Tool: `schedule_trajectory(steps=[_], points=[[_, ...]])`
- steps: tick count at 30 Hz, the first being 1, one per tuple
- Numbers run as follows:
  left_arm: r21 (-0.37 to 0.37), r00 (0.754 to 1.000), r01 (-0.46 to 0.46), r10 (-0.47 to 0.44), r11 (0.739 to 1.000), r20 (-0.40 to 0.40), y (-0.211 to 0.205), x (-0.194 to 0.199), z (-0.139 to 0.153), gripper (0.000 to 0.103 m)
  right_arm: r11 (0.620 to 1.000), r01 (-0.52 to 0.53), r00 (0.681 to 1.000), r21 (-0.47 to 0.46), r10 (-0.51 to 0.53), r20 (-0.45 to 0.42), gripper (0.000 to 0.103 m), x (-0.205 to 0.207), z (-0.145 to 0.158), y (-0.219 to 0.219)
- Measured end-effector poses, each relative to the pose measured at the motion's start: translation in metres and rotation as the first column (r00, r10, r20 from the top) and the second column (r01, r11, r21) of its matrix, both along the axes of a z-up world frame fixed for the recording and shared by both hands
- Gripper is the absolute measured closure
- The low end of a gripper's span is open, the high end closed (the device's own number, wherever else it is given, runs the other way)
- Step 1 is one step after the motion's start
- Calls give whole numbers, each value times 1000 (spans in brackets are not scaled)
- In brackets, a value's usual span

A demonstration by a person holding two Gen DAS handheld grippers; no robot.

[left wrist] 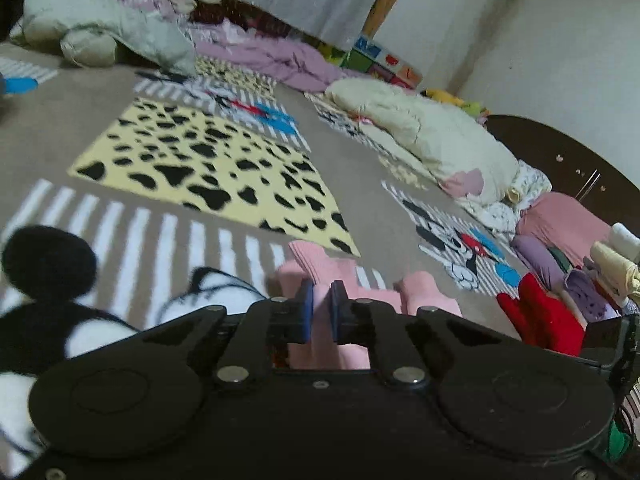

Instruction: Fold clothes

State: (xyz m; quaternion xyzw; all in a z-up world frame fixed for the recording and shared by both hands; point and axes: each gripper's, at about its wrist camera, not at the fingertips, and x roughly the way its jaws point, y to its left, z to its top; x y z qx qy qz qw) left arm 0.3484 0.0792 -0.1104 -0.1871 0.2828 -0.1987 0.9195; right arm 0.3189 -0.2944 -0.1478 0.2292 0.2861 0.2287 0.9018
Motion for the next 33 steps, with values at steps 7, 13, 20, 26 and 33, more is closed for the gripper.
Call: schedule_trajectory(steps=[7, 13, 20, 26, 33], points=[[-12, 992, -103, 103, 995, 71, 41, -27, 15, 96, 997, -2, 1000, -77, 3, 19, 52, -1, 2, 12], [-26, 970, -212, 213, 977, 118, 90, -55, 25, 97, 994, 2, 1000, -108, 0, 21, 52, -1, 1, 16], [-38, 935, -326, 328, 945, 131, 144, -85, 25, 97, 991, 4, 1000, -133, -2, 22, 52, 1, 1, 20], [-28, 914, -387, 387, 922, 125, 171, -112, 19, 97, 990, 6, 1000, -144, -3, 21, 53, 2, 0, 21], [12, 892, -445, 442, 896, 95, 191, -138, 8, 97, 988, 8, 1000, -157, -5, 22, 53, 2, 1, 23]])
